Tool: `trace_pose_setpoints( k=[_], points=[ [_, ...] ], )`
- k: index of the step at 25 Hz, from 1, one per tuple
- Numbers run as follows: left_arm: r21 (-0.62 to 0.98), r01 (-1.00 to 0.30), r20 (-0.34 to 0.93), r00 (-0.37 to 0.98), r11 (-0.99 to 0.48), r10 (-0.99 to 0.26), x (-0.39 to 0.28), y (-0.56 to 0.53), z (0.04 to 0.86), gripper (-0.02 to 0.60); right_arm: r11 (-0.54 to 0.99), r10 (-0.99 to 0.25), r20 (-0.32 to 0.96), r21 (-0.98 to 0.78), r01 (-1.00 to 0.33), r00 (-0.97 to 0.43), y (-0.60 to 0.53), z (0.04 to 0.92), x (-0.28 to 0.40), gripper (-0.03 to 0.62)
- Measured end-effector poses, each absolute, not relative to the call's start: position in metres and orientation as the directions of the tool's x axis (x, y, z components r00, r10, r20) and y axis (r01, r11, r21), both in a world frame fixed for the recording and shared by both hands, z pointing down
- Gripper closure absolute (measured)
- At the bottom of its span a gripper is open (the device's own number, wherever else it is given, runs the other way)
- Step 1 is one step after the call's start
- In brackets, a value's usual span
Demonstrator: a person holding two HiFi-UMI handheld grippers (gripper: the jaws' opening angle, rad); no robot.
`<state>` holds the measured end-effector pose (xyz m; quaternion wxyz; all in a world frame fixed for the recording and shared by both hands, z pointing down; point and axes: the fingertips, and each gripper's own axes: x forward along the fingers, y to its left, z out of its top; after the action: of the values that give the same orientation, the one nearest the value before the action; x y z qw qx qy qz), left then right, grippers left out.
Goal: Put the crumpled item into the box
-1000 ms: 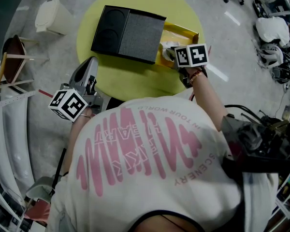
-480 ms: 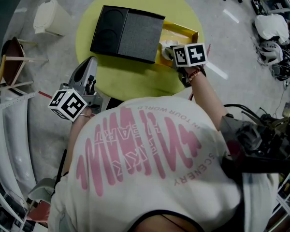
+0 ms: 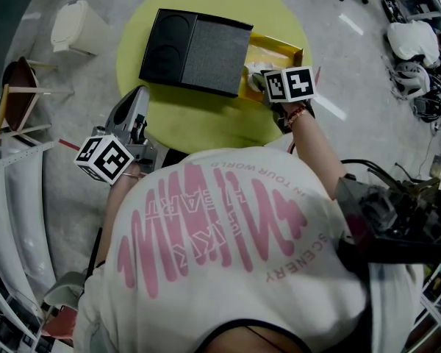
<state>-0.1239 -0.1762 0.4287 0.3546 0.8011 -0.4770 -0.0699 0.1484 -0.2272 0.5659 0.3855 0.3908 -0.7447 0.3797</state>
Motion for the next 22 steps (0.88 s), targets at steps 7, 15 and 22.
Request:
trace_pose_setpoints(
  k=[7,15,22],
  points=[
    [0.641,-0.715,0.232,0.528,-0.279,-0.817,-0.13,-0.178,0.427,0.574,0.413,-0.288,0.88,-0.243,-0.878,-0.379,-0.229,0.566,0.149,0.517],
    [0.634,-0.719,0.244,0.536,-0.286,-0.808,-0.143,-0.187,0.426,0.574,0.39,-0.298,0.882,-0.236,-0.89,-0.364,-0.23,0.569,0.142,0.514],
    [0.615,-0.719,0.258,0.572,-0.325,-0.778,-0.152,-0.191,0.425,0.574,0.326,-0.345,0.868,-0.247,-0.913,-0.358,-0.232,0.57,0.144,0.514]
  ],
)
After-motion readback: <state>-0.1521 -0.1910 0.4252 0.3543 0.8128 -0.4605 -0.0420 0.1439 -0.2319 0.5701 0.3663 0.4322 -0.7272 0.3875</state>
